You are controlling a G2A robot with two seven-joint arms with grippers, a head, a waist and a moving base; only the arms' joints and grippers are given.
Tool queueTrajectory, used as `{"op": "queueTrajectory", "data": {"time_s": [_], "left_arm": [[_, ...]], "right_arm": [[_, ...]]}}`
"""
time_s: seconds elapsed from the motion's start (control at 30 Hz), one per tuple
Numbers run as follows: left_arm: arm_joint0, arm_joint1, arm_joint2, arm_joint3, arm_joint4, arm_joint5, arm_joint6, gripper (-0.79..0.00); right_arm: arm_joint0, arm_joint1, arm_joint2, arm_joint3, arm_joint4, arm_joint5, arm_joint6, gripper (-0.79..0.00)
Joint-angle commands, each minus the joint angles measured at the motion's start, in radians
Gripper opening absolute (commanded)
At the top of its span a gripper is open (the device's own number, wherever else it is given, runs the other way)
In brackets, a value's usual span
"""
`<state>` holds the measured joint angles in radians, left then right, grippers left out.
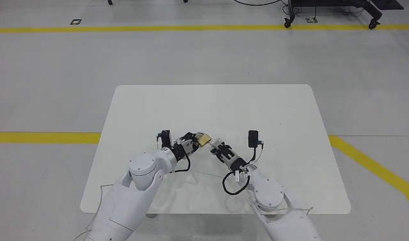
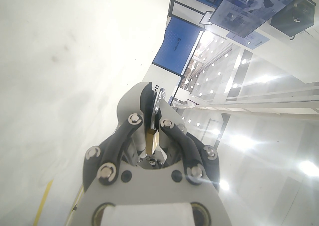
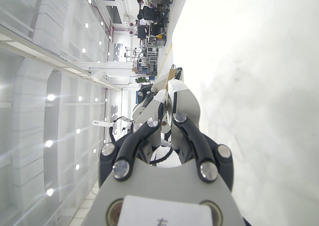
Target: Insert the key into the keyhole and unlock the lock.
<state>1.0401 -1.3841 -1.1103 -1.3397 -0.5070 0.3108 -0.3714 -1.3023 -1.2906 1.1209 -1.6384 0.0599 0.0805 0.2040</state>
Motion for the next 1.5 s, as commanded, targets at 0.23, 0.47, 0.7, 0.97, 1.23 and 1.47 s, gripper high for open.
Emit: {"op": "queueTrajectory", "data": {"time_s": [0.23, 0.47, 0.7, 0.97, 1.23, 1.47], "left_arm": [[0.0, -0.004, 0.011, -0.01, 0.003, 0.015, 0.024, -0.785], [0.0, -0.006, 0.011, -0.013, -0.001, 0.023, 0.029, -0.785], [0.001, -0.007, 0.01, -0.012, -0.006, 0.027, 0.029, -0.785], [0.003, -0.007, 0.008, -0.011, -0.008, 0.024, 0.023, -0.785], [0.006, -0.005, 0.005, -0.016, -0.004, 0.02, -0.011, -0.785], [0.007, -0.002, 0.002, -0.009, -0.005, 0.009, -0.061, -0.785]], "right_arm": [[0.003, -0.008, -0.012, 0.007, -0.014, 0.0, -0.034, -0.785], [0.002, -0.011, -0.013, 0.008, -0.022, 0.003, -0.018, -0.785], [-0.002, -0.011, -0.008, 0.005, -0.025, 0.004, 0.012, -0.785], [-0.001, -0.01, -0.002, 0.004, -0.025, 0.01, 0.057, -0.785], [0.003, -0.011, 0.012, 0.005, -0.011, 0.021, 0.066, -0.785], [0.0, -0.009, 0.033, 0.001, 0.014, 0.017, 0.107, -0.785]]}}
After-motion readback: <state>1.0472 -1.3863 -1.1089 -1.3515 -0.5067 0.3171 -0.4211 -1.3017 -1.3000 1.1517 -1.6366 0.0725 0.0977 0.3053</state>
